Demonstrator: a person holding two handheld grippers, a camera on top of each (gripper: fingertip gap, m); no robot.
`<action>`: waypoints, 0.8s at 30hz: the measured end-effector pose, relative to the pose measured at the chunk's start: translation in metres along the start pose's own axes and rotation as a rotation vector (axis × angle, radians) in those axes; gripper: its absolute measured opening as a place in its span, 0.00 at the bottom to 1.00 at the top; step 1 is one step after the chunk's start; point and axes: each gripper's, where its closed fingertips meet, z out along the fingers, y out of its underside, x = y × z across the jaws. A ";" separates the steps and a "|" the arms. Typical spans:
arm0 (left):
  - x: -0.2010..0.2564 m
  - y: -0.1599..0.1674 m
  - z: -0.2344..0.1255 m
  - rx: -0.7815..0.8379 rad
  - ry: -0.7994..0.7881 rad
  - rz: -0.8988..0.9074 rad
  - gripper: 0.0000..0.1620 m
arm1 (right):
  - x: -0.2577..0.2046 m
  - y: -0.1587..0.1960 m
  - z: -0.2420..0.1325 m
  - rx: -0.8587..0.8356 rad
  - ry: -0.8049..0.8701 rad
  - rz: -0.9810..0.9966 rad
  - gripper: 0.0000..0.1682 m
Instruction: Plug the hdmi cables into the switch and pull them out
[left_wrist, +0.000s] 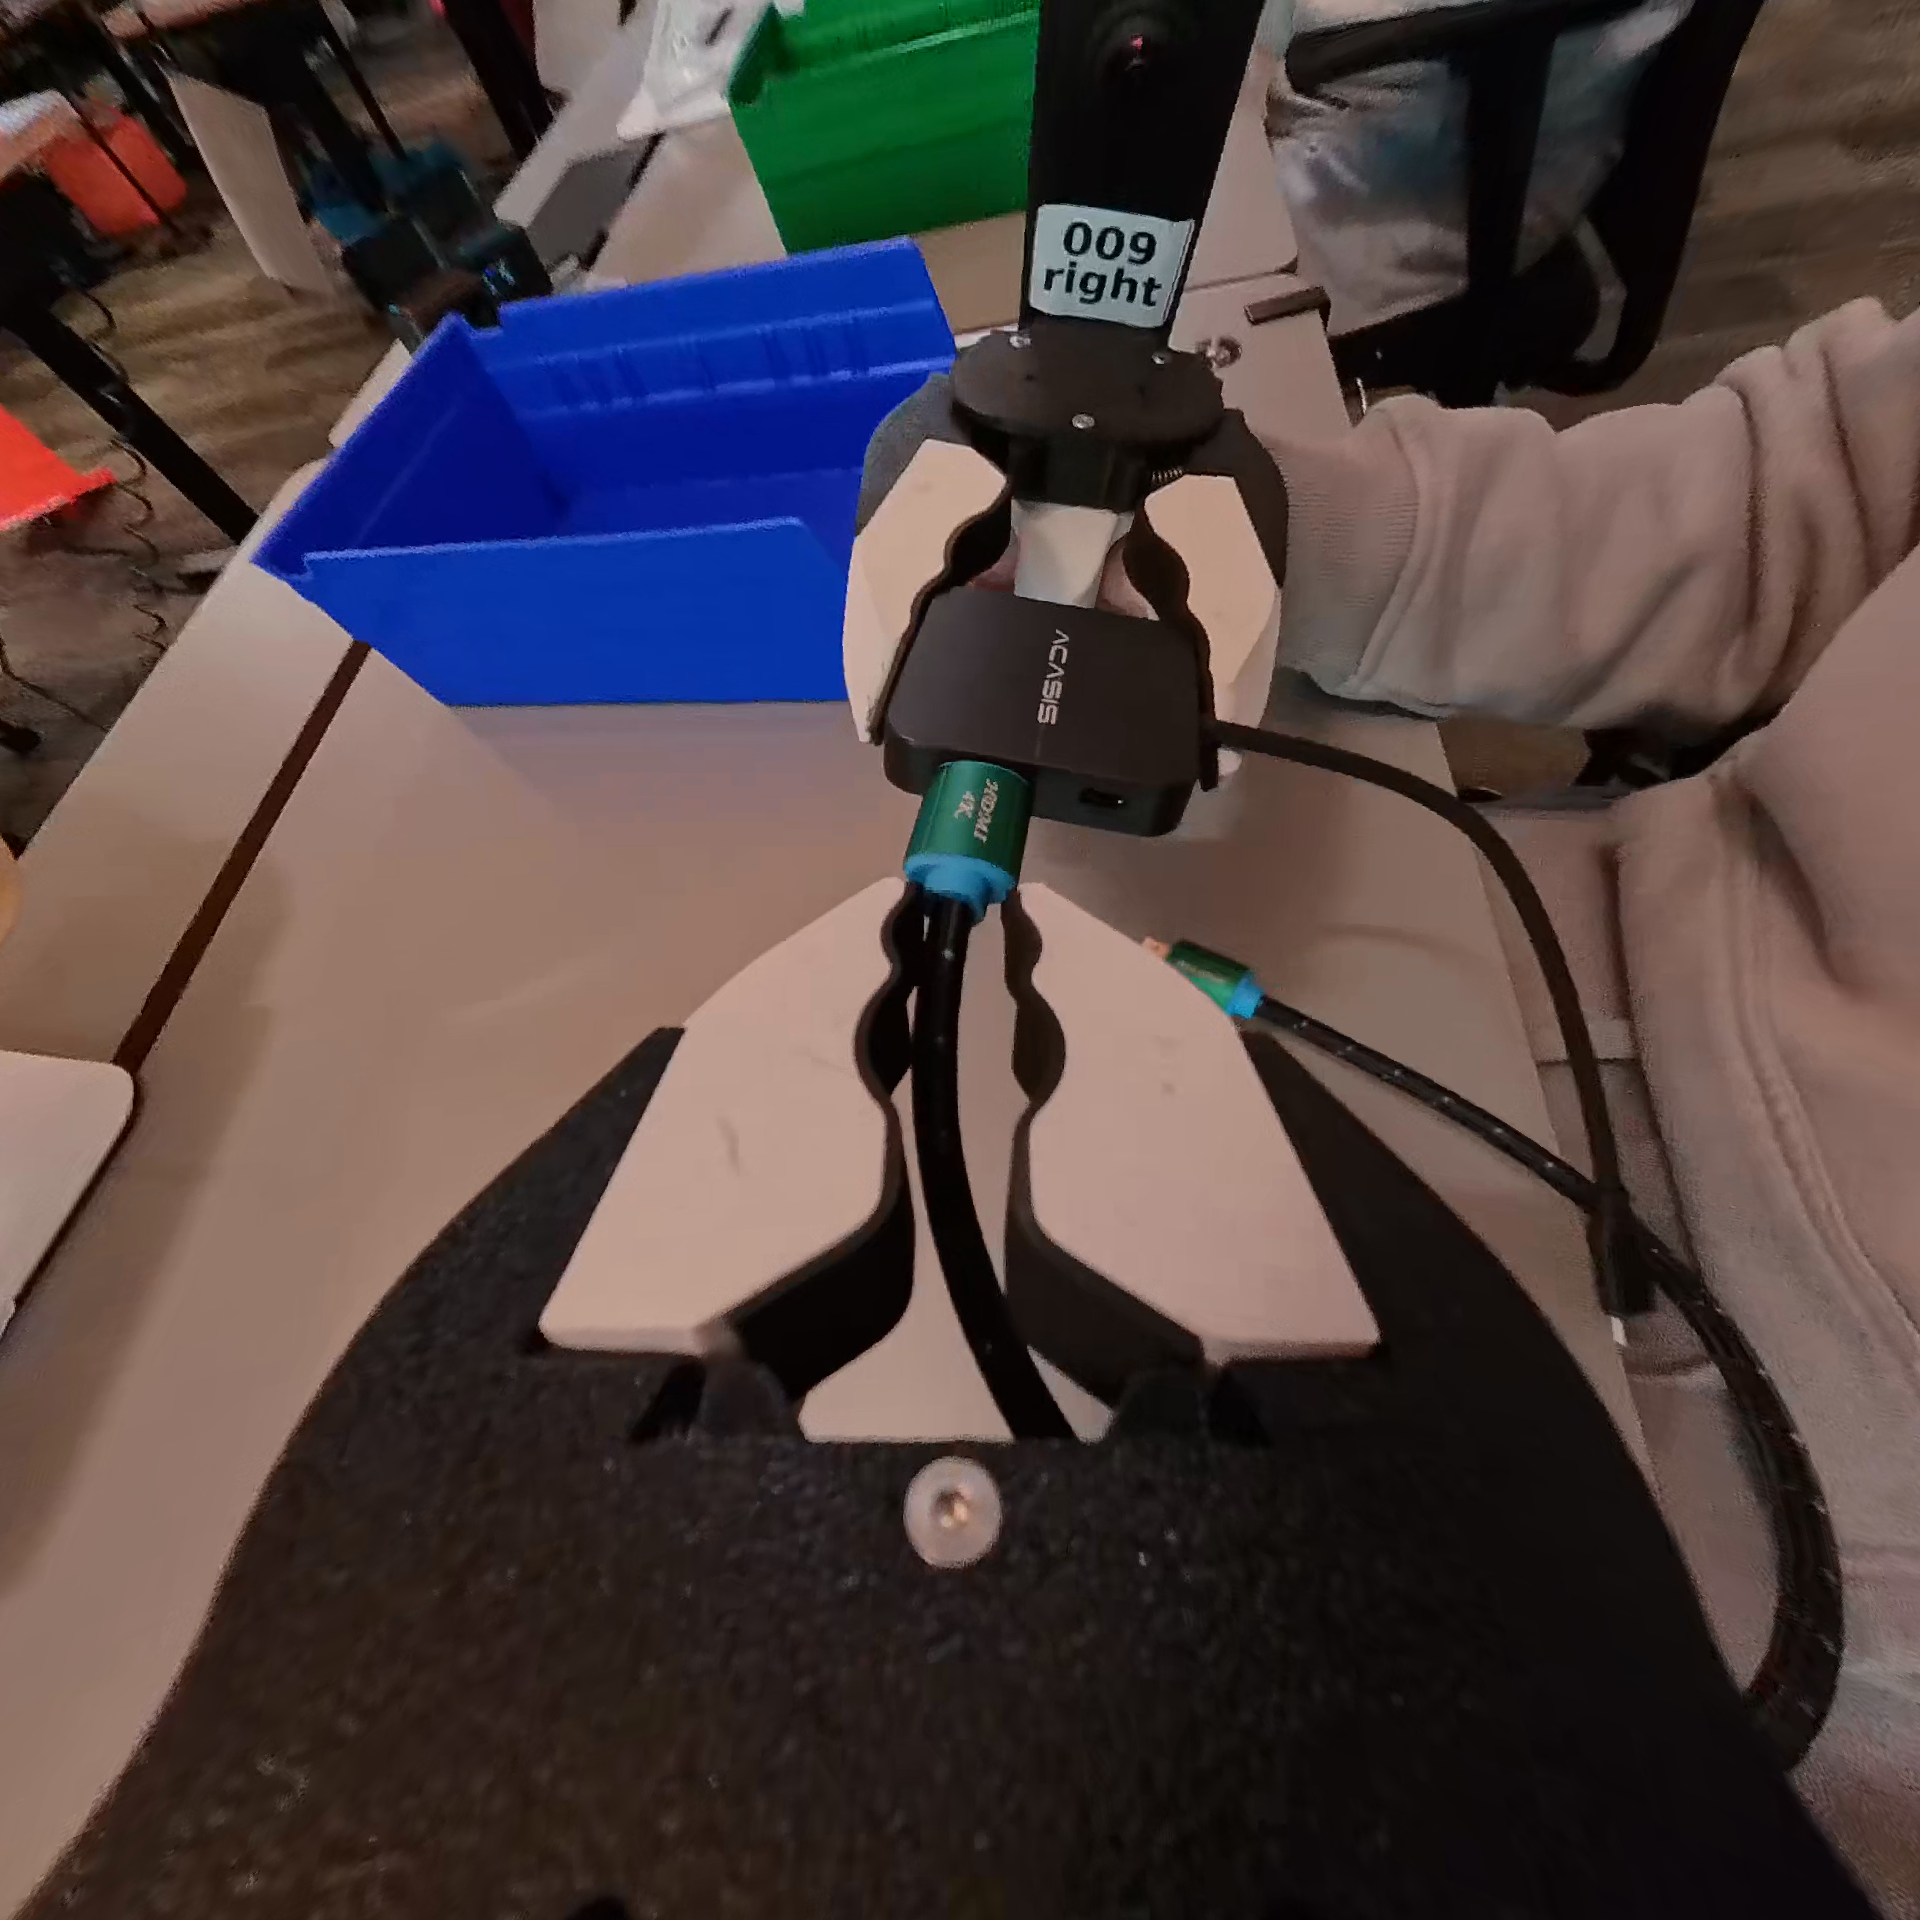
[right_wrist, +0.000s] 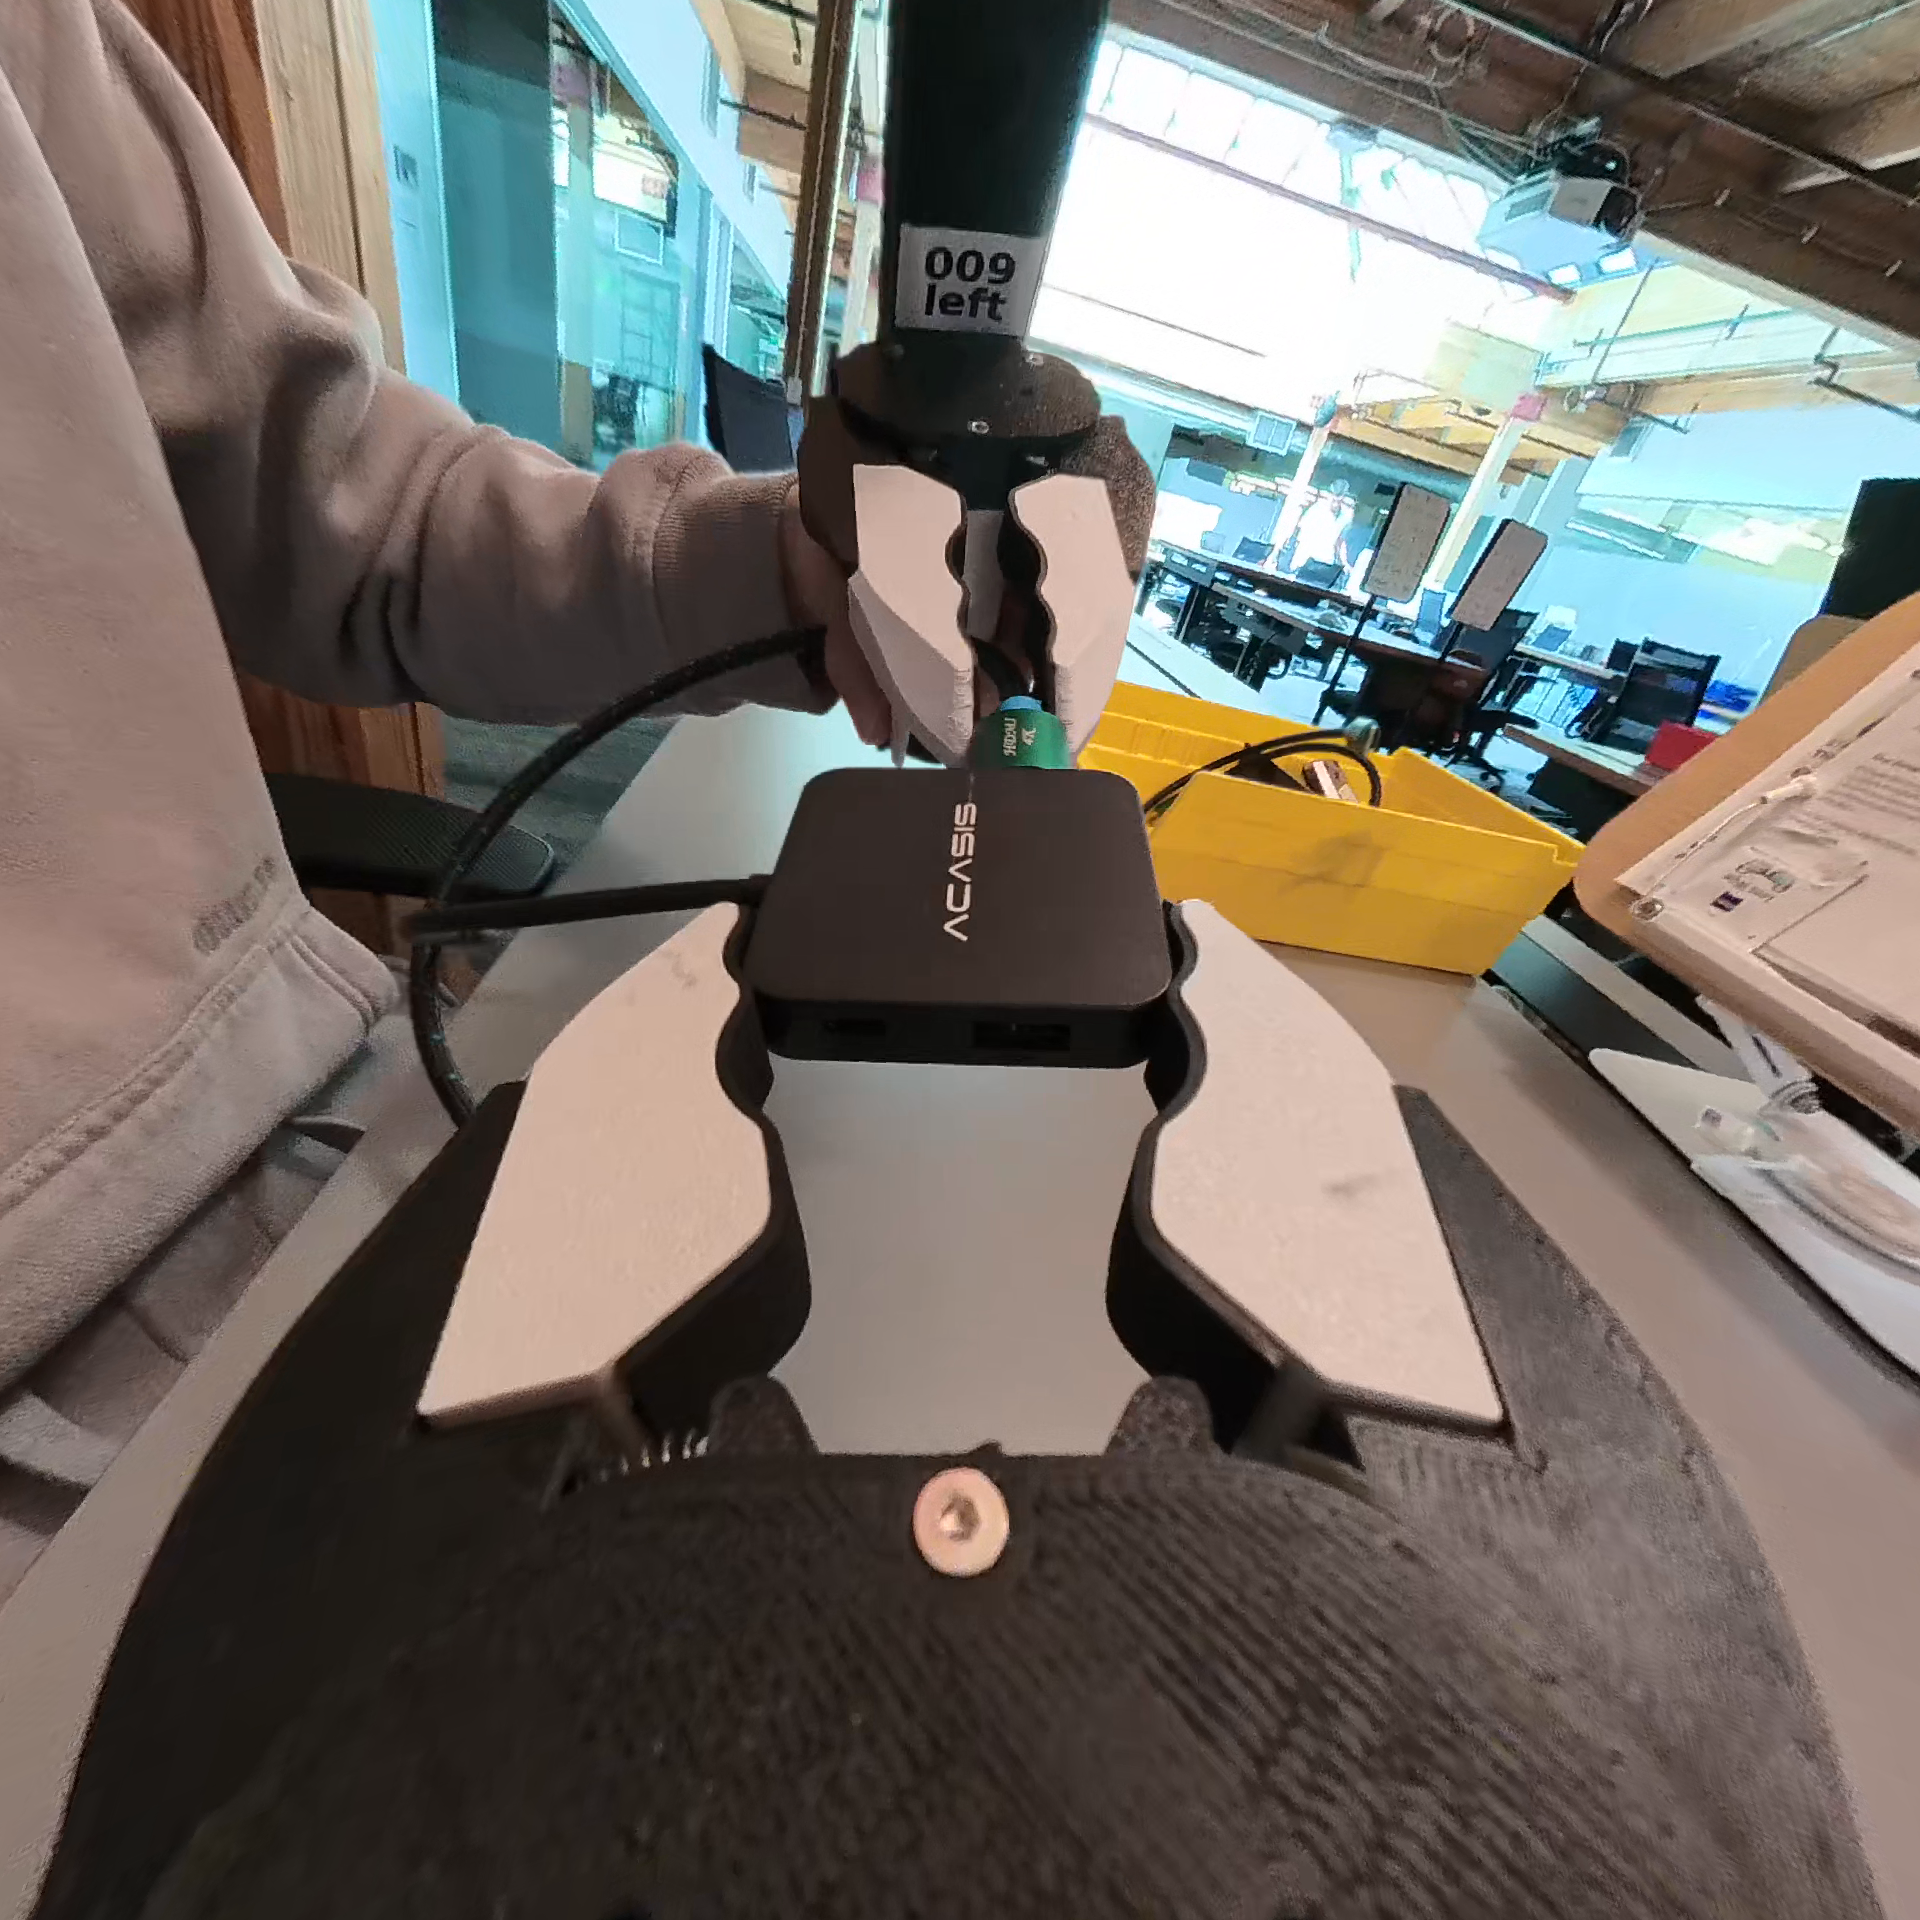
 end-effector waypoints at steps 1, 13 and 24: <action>0.000 -0.002 0.000 0.018 -0.014 0.008 0.09 | 0.000 -0.002 0.000 0.000 0.006 -0.013 0.43; -0.016 -0.084 -0.118 0.679 -0.234 -0.118 0.24 | 0.026 -0.064 -0.063 -0.049 0.285 -0.149 0.43; -0.018 0.016 -0.108 0.594 -0.286 -0.310 0.23 | 0.144 -0.120 -0.293 -0.485 1.442 -0.357 0.43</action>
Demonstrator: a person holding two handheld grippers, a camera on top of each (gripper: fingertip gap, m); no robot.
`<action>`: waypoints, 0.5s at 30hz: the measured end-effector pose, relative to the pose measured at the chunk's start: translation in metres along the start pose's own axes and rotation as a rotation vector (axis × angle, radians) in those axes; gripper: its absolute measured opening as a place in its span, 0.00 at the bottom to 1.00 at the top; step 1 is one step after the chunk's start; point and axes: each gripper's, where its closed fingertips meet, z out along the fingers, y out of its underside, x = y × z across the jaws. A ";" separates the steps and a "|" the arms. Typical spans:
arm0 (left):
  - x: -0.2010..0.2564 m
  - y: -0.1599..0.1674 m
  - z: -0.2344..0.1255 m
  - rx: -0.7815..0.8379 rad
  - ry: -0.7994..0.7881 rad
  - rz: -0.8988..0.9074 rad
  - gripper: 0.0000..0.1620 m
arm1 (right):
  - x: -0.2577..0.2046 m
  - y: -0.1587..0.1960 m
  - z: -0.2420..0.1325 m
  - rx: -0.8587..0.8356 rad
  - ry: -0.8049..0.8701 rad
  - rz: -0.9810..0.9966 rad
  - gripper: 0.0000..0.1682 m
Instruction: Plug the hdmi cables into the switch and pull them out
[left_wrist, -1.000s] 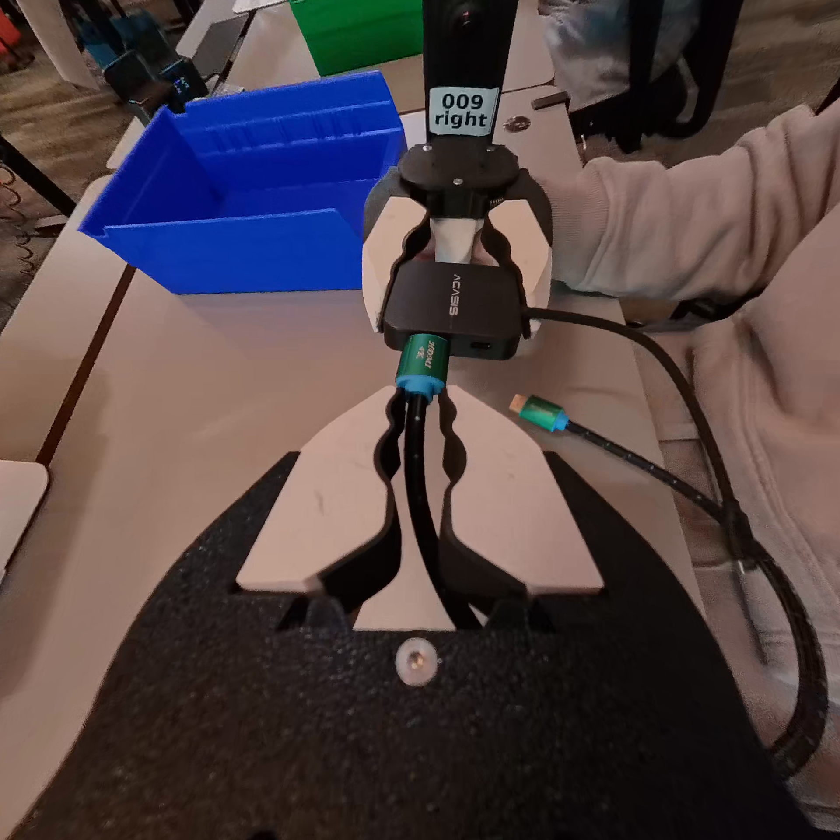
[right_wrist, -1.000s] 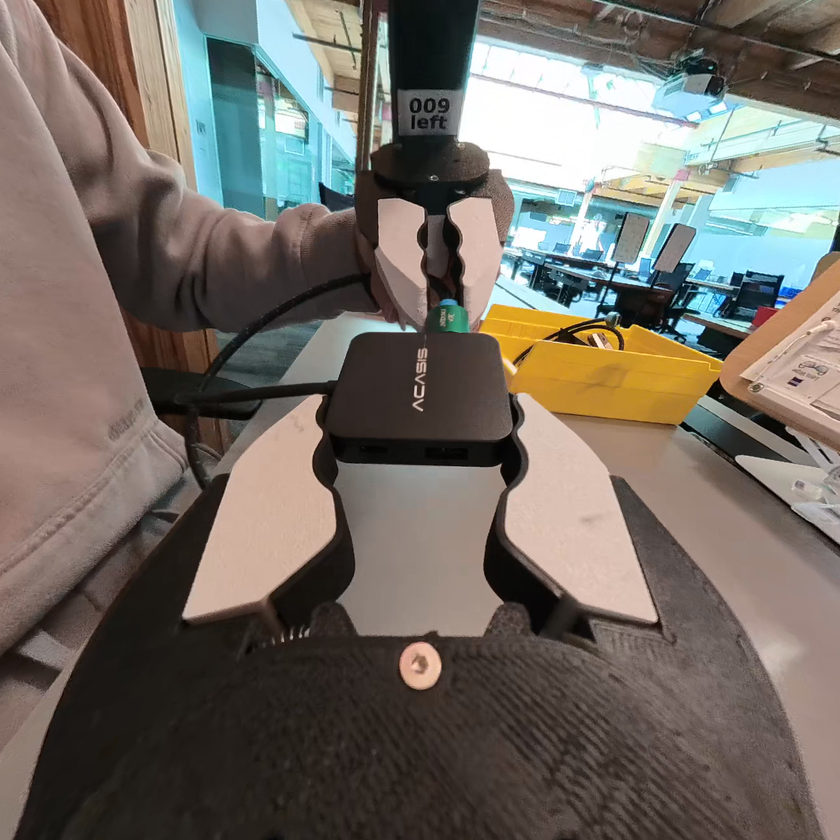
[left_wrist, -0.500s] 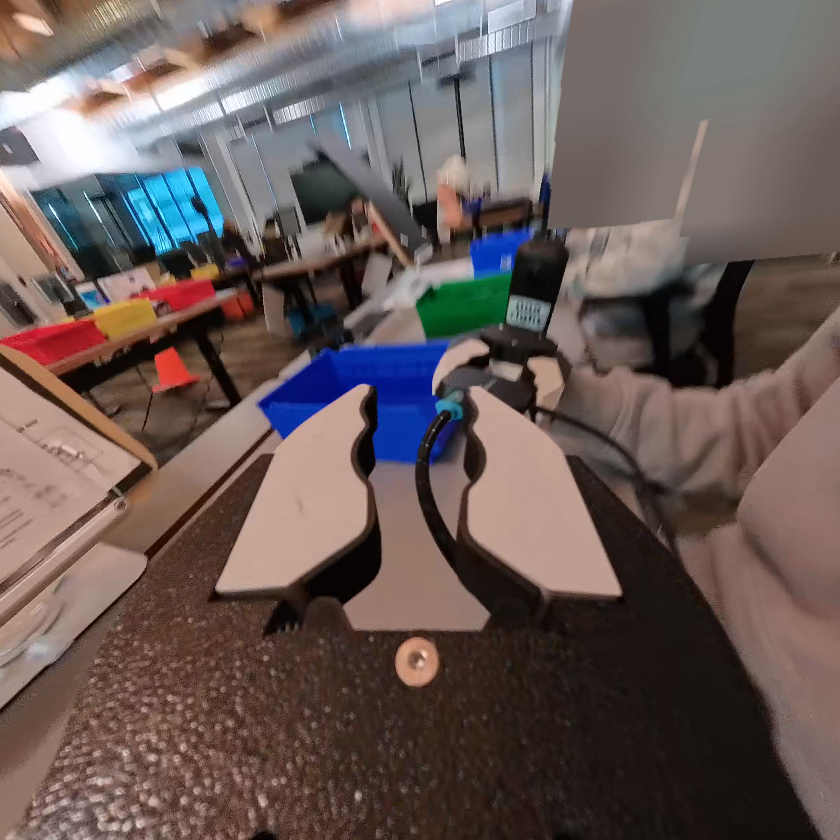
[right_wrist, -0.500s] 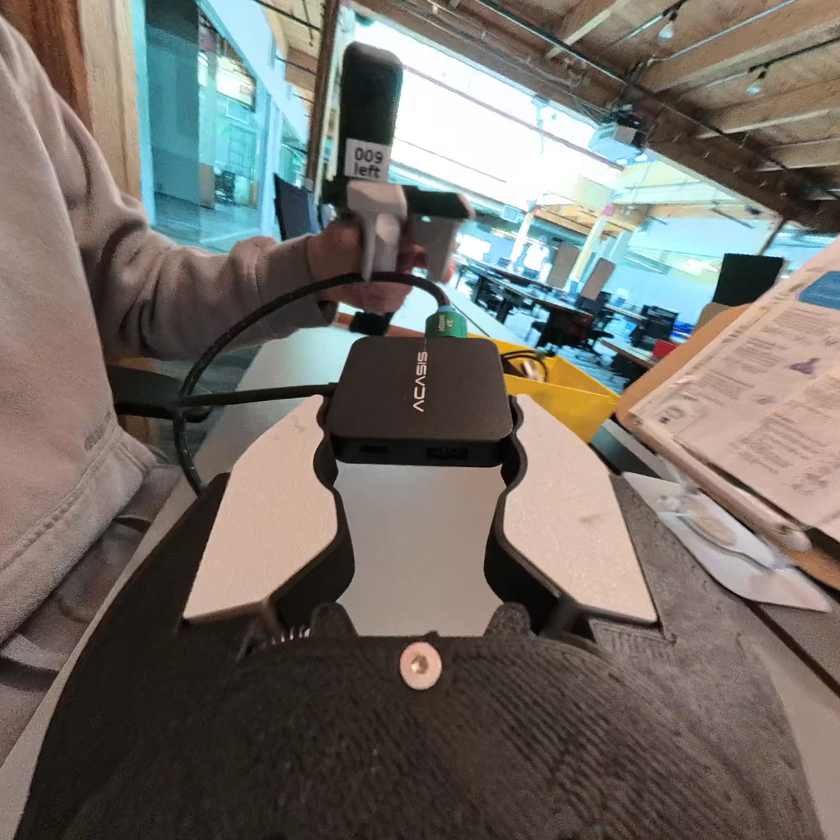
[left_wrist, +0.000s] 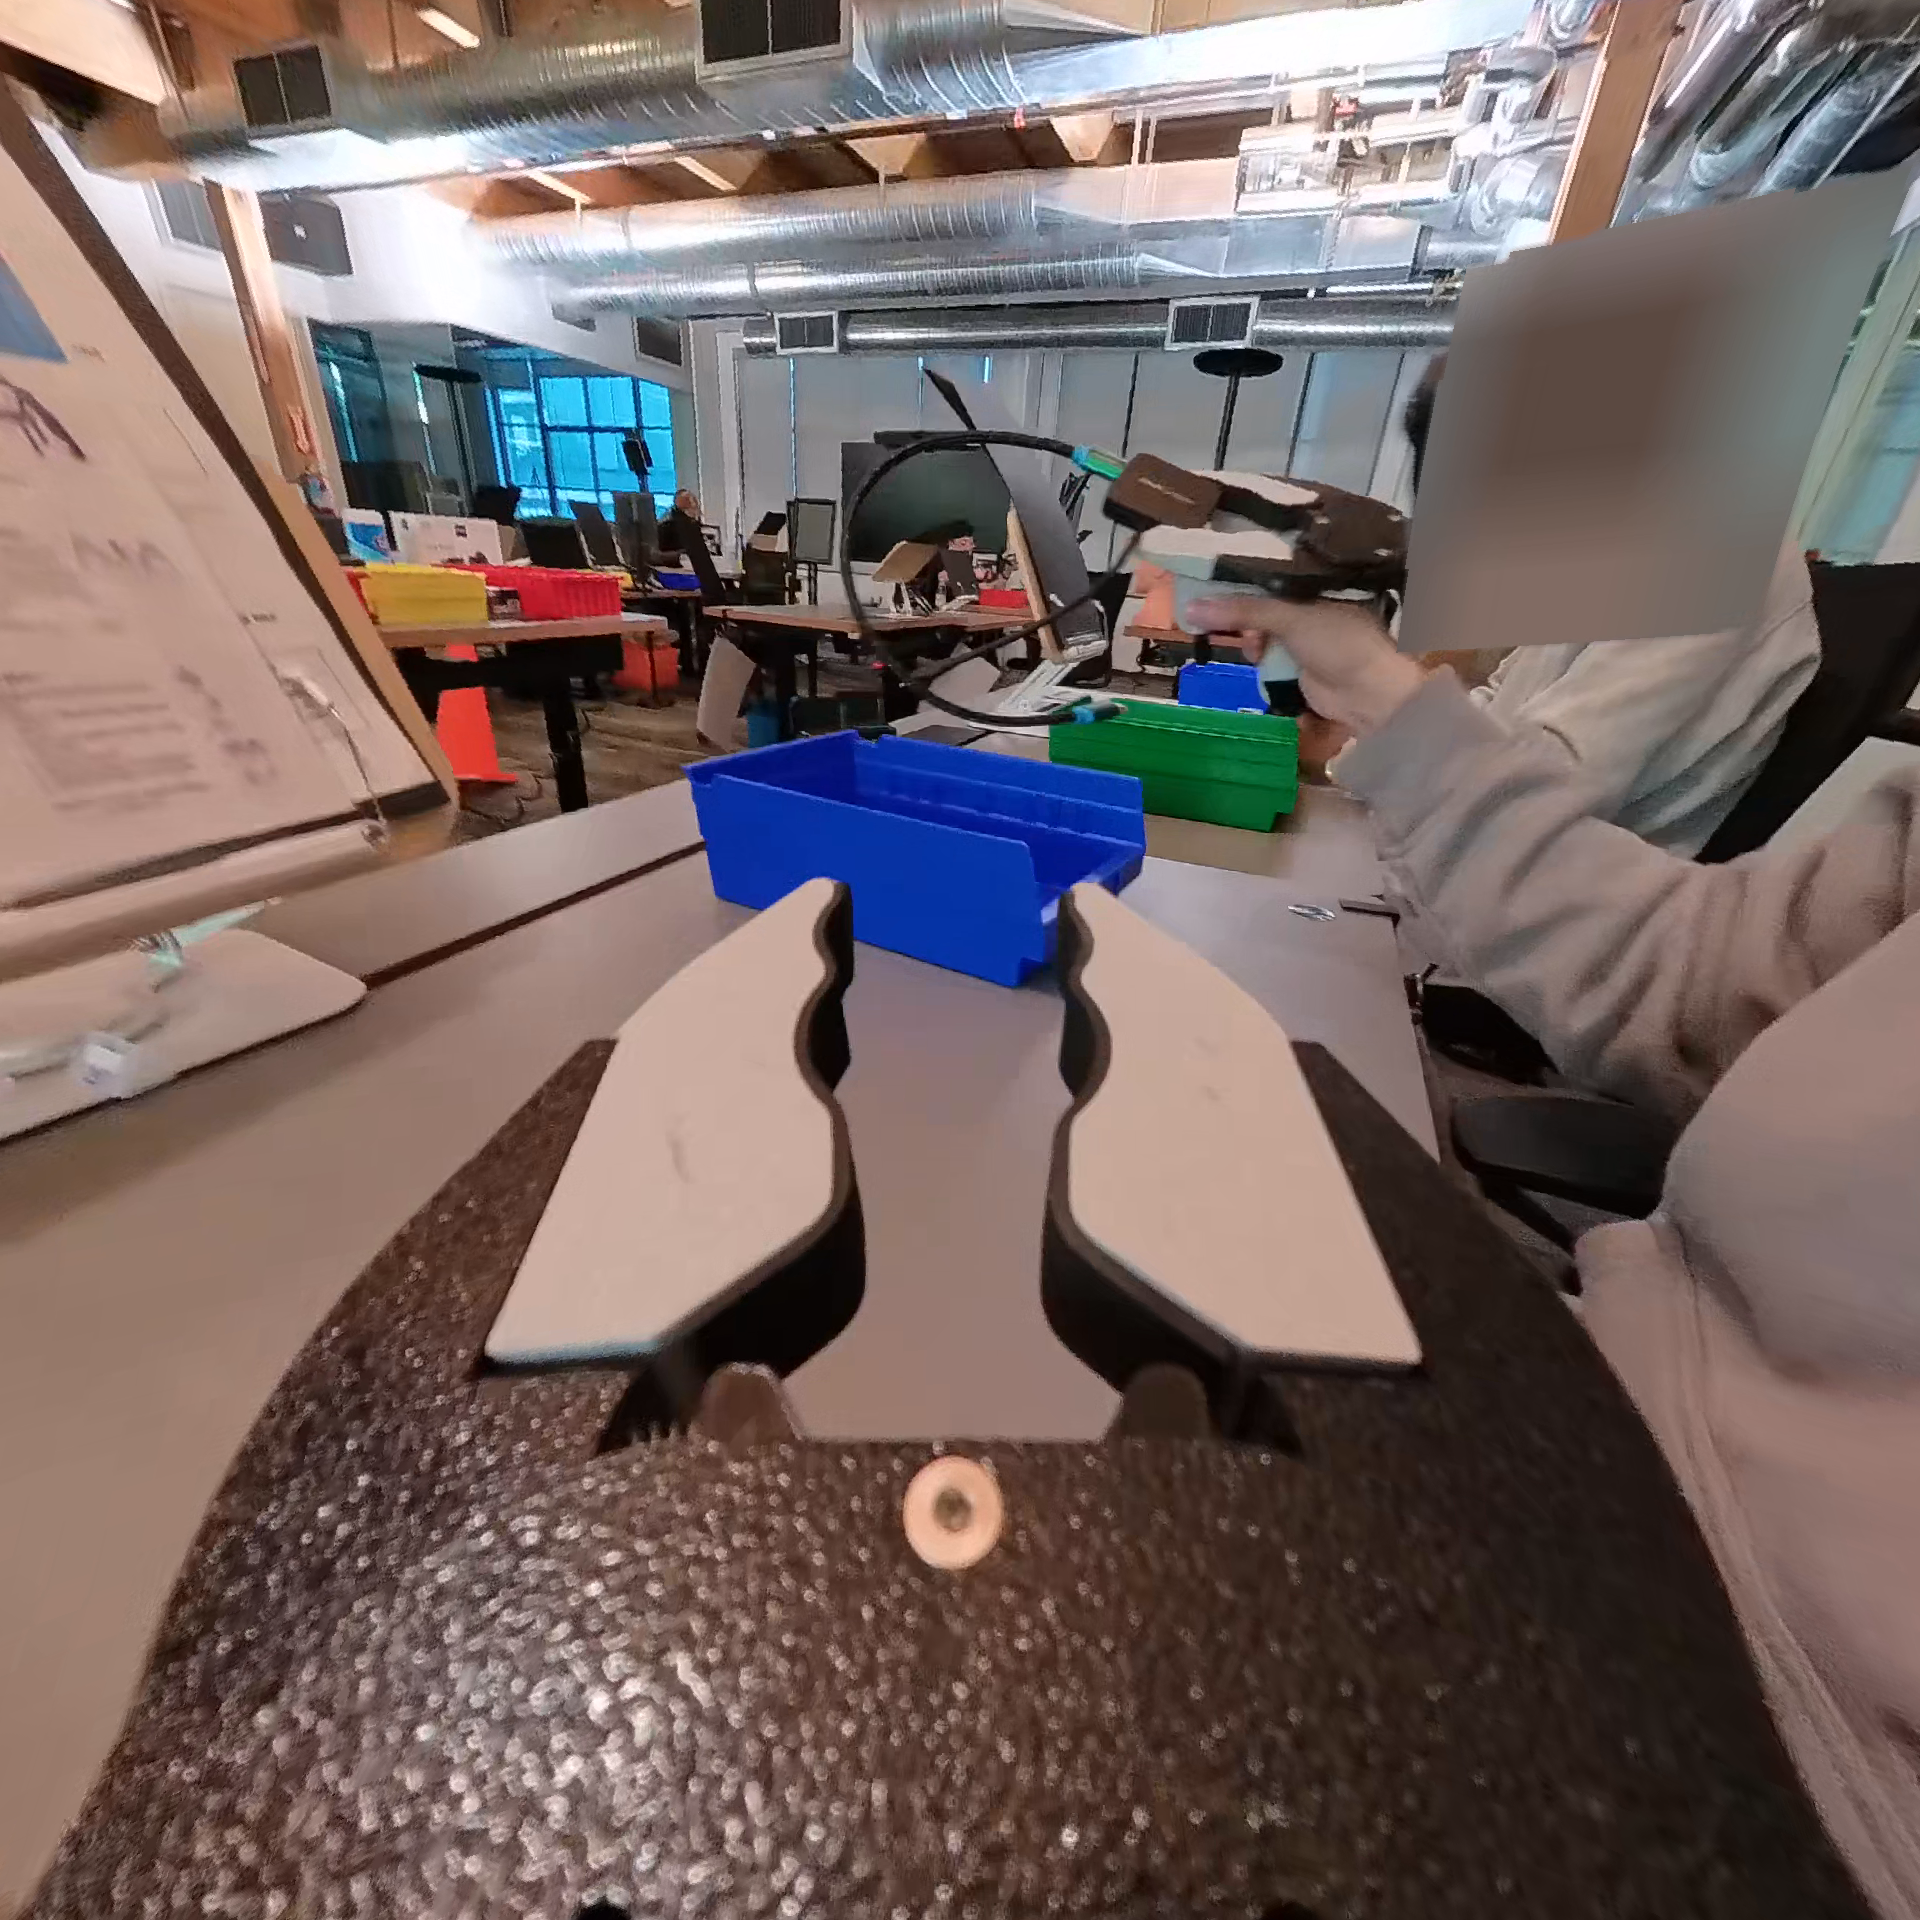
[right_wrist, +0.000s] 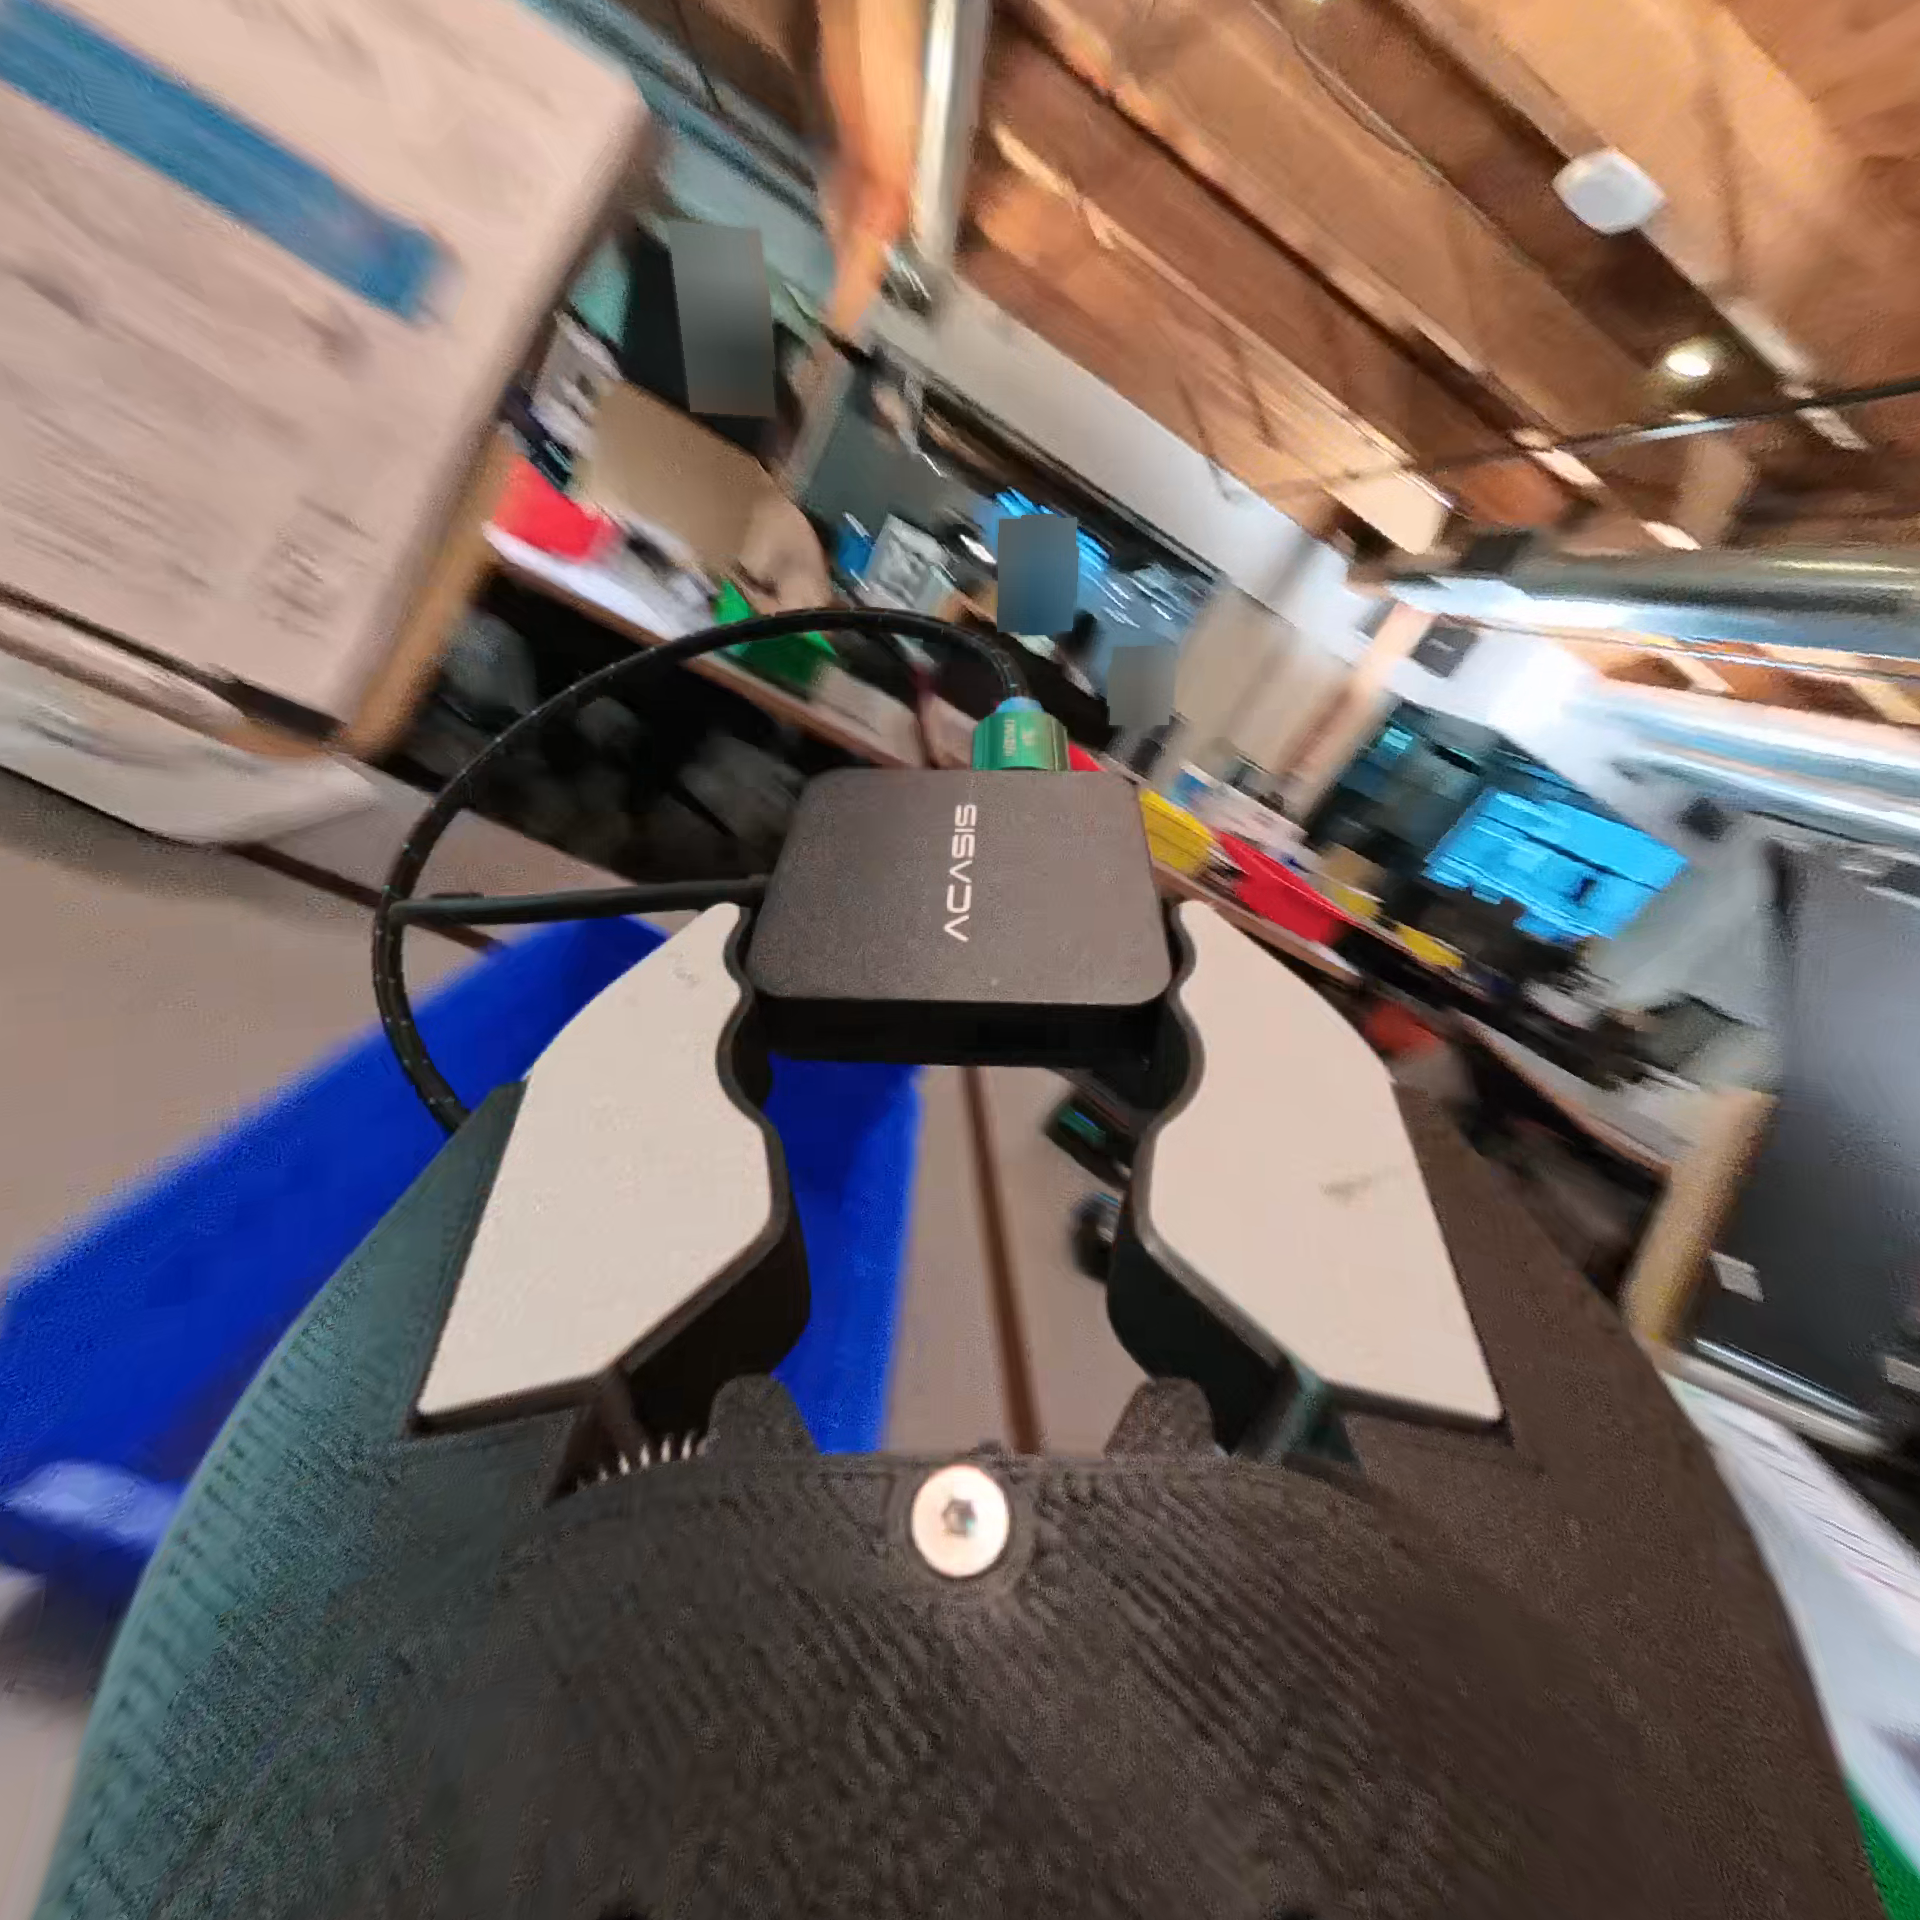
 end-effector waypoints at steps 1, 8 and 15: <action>0.001 0.005 0.001 -0.008 0.011 -0.016 0.23 | 0.006 0.014 0.011 -0.066 0.042 -0.059 0.43; 0.008 0.033 0.009 -0.099 0.048 -0.045 0.23 | -0.047 0.118 0.064 -0.437 -0.049 -0.018 0.43; 0.001 0.048 -0.008 -0.235 -0.004 0.024 0.24 | -0.079 0.188 0.053 -0.768 -0.146 -0.114 0.47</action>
